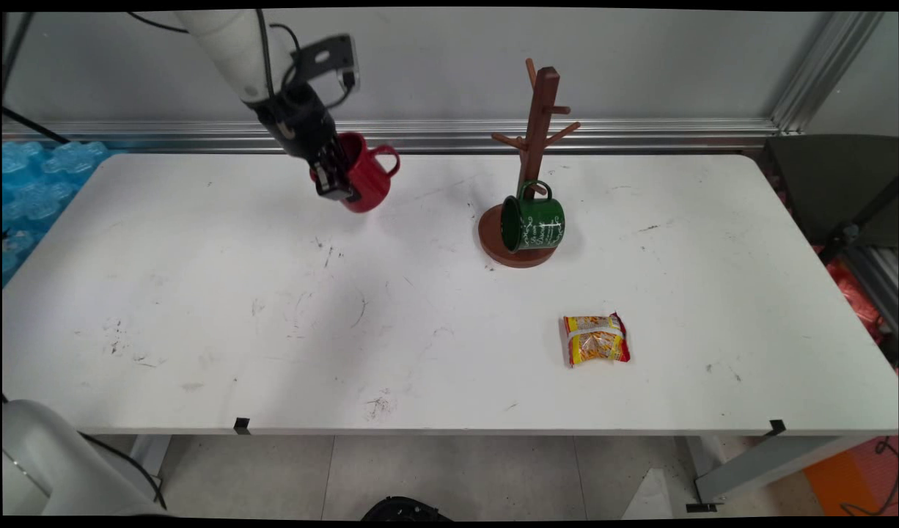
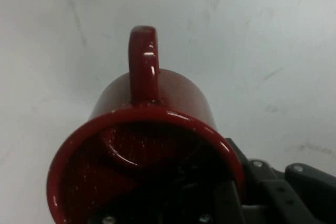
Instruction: Place the picked object on the table
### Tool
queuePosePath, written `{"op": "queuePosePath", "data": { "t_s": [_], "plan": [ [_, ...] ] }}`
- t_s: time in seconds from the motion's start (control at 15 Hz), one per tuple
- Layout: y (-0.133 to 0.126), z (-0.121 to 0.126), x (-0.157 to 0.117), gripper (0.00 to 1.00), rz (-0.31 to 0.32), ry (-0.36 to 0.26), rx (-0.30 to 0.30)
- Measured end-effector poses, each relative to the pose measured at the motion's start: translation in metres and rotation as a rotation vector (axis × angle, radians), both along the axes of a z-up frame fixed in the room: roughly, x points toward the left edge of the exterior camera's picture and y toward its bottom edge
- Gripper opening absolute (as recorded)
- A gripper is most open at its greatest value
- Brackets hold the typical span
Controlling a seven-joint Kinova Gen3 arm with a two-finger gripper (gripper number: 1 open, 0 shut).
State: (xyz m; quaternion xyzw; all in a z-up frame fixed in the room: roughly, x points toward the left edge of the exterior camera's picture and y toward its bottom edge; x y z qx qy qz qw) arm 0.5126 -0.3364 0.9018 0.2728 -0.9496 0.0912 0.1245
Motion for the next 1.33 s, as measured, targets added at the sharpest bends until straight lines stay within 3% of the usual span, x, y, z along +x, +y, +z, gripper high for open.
{"op": "queuePosePath", "data": {
  "t_s": [0.53,1.07,1.13,1.33],
  "plan": [
    [-0.007,-0.052,-0.002,0.00,-0.057,-0.138,0.091],
    [-0.010,-0.078,-0.004,0.00,-0.090,-0.209,0.152],
    [-0.011,-0.080,-0.004,1.00,-0.094,-0.217,0.157],
    [-0.013,-0.086,-0.003,1.00,-0.106,-0.233,0.164]
  ]
}}
